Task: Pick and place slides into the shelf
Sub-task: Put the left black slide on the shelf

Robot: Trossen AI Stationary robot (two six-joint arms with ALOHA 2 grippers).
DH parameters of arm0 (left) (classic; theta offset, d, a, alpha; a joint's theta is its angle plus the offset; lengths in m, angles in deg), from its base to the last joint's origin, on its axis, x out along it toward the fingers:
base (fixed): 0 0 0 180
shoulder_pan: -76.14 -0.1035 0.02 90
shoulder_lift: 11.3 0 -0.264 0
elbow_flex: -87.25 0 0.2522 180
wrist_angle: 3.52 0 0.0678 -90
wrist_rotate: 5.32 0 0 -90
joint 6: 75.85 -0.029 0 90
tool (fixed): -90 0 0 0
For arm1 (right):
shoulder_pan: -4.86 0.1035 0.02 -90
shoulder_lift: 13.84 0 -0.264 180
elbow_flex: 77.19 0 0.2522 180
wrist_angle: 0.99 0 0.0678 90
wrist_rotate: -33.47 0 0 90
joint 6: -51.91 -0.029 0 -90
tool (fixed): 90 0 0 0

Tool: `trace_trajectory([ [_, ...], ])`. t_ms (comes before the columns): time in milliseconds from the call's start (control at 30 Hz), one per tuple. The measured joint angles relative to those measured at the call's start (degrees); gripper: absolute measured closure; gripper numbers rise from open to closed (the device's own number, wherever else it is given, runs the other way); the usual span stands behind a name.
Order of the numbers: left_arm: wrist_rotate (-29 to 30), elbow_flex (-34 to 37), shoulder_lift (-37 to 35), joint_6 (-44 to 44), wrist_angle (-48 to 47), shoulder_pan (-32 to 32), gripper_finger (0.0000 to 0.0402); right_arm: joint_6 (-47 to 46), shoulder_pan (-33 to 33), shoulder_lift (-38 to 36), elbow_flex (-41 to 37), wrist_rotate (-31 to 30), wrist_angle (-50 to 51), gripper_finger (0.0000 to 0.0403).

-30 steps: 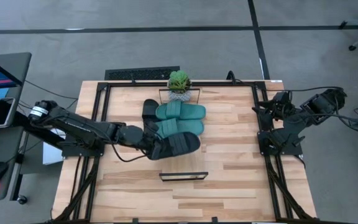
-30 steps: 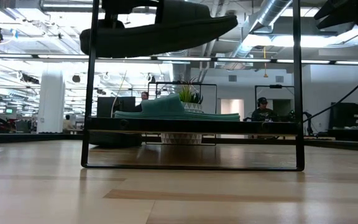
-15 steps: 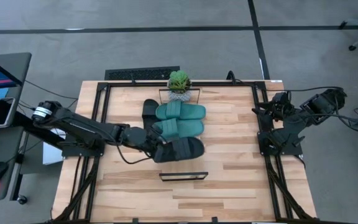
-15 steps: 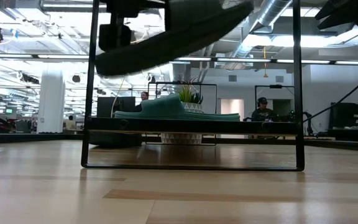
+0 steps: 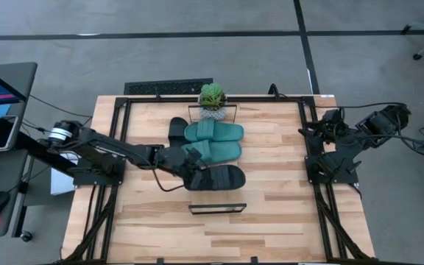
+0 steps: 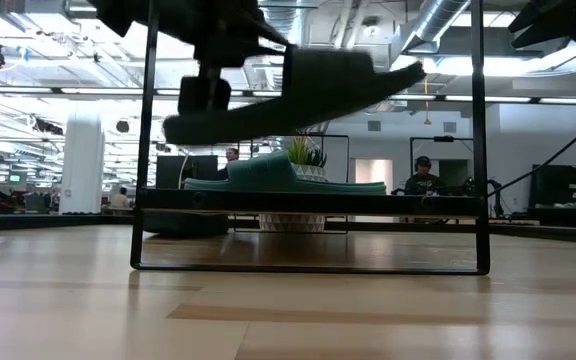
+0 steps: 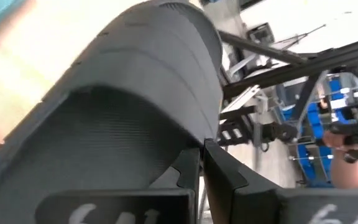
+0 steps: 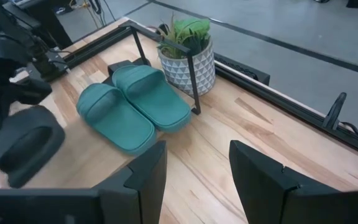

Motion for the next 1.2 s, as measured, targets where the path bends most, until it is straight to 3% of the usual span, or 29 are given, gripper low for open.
trace_trajectory([
  [567,-2.42,0.05,0.16,-1.75,-3.58,-3.85,0.0401,0.38,0.0,0.0,0.0,0.42,0.04,0.0237],
  [1200,-5.13,0.1,7.94,0.46,0.8,-5.31,0.0401,0.0,0.0,0.0,0.0,0.4,0.05,0.0237],
])
